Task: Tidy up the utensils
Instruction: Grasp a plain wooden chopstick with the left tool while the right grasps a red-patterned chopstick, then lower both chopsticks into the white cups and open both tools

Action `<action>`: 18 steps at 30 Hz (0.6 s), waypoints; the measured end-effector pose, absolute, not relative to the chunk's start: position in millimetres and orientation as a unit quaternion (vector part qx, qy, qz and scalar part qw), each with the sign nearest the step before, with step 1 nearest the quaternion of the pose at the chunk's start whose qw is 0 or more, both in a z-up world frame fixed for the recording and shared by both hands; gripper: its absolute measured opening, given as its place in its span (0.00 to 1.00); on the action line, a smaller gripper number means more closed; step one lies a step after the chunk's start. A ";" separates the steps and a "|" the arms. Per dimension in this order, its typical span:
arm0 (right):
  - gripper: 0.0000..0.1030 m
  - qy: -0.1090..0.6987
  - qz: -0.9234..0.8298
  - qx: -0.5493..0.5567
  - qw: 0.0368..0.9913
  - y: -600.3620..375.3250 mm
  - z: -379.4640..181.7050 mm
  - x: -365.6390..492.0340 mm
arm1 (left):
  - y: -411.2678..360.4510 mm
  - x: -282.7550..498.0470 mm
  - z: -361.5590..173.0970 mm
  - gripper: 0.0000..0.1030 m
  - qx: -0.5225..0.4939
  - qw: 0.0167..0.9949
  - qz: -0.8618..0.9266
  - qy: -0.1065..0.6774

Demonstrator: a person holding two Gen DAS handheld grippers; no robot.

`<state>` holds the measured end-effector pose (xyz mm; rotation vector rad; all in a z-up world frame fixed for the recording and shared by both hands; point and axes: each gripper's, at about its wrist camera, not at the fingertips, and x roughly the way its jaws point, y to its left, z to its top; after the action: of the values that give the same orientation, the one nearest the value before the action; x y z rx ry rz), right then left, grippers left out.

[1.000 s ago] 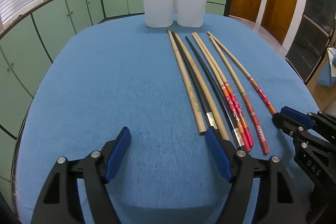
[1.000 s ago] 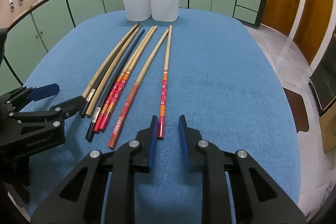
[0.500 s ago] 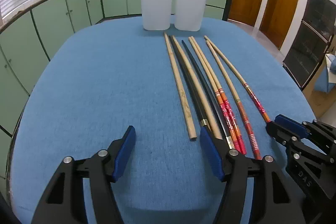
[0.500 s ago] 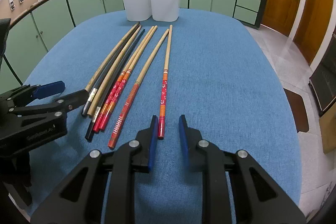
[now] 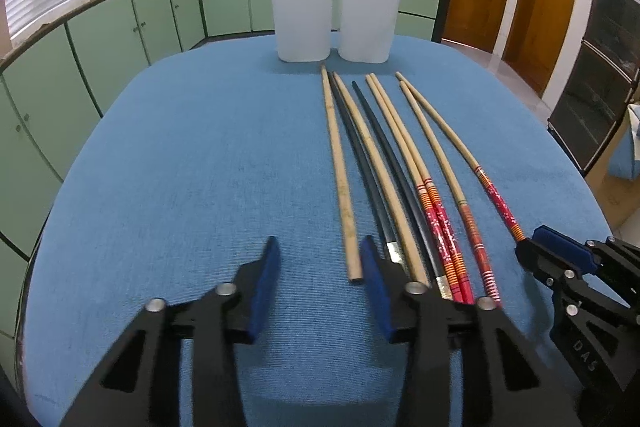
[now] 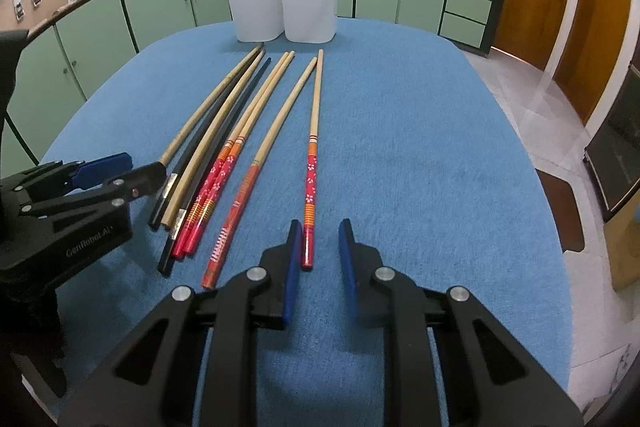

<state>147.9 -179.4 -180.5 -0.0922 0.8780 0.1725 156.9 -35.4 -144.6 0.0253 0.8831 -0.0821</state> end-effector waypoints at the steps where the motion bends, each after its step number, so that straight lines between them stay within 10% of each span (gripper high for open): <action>1: 0.17 0.424 0.083 -0.045 0.901 -179.5 -180.6 147.9 | -37.2 156.4 -144.4 0.27 0.014 0.903 -0.042 0.426; 5: 0.11 0.424 0.082 -0.051 0.901 -177.8 -180.5 147.7 | -43.6 155.3 -144.2 0.07 0.024 0.904 -0.047 0.425; 18: 0.05 0.385 0.092 -0.019 0.918 -194.2 -154.3 145.3 | -31.7 141.9 -113.6 0.06 0.023 0.921 -0.043 0.386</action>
<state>145.3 -194.2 -154.3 -0.0387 0.7918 0.1898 141.9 -31.7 -113.6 0.0470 0.7931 -0.0879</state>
